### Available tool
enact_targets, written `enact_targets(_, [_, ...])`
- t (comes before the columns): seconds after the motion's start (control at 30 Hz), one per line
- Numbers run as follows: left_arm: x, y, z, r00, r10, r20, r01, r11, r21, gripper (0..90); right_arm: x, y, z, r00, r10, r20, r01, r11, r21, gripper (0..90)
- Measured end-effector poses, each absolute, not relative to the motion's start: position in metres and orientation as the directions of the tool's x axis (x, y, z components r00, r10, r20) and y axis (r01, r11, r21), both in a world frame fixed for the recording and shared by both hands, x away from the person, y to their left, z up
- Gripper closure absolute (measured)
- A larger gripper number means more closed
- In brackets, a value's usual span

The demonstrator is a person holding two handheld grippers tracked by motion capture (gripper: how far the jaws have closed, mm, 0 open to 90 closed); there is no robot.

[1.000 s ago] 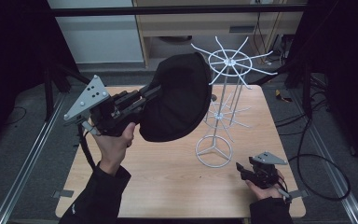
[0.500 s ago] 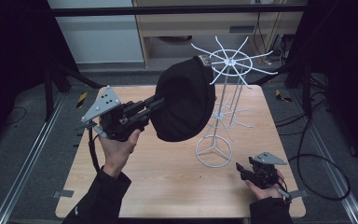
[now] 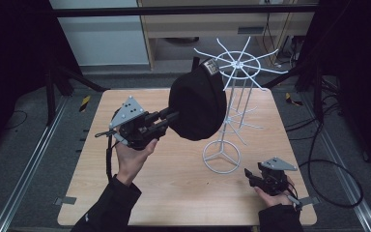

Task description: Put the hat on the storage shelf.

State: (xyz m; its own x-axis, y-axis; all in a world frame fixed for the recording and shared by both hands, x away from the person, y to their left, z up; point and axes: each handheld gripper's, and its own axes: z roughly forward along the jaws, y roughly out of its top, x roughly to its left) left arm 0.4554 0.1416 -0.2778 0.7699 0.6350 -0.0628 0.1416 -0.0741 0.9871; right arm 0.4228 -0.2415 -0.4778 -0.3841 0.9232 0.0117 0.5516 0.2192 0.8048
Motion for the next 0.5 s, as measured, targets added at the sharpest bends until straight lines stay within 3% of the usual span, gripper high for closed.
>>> enact_targets(0.13, [0.455, 0.140, -0.281, 0.770, 0.635, -0.057, 0.143, -0.085, 0.986, 67.0, 0.423, -0.242, -0.478, -0.385, 0.923, 0.010, 0.550, 0.221, 0.805, 41.7])
enact_targets(0.33, [0.450, 0.145, -0.288, 0.751, 0.660, -0.032, 0.132, -0.103, 0.986, 49.6, 0.423, -0.242, -0.478, -0.383, 0.924, 0.010, 0.551, 0.220, 0.805, 41.5])
enact_targets(0.5, [0.445, 0.155, -0.295, 0.731, 0.682, -0.012, 0.129, -0.120, 0.984, 41.4, 0.423, -0.242, -0.478, -0.383, 0.924, 0.006, 0.550, 0.223, 0.805, 41.3])
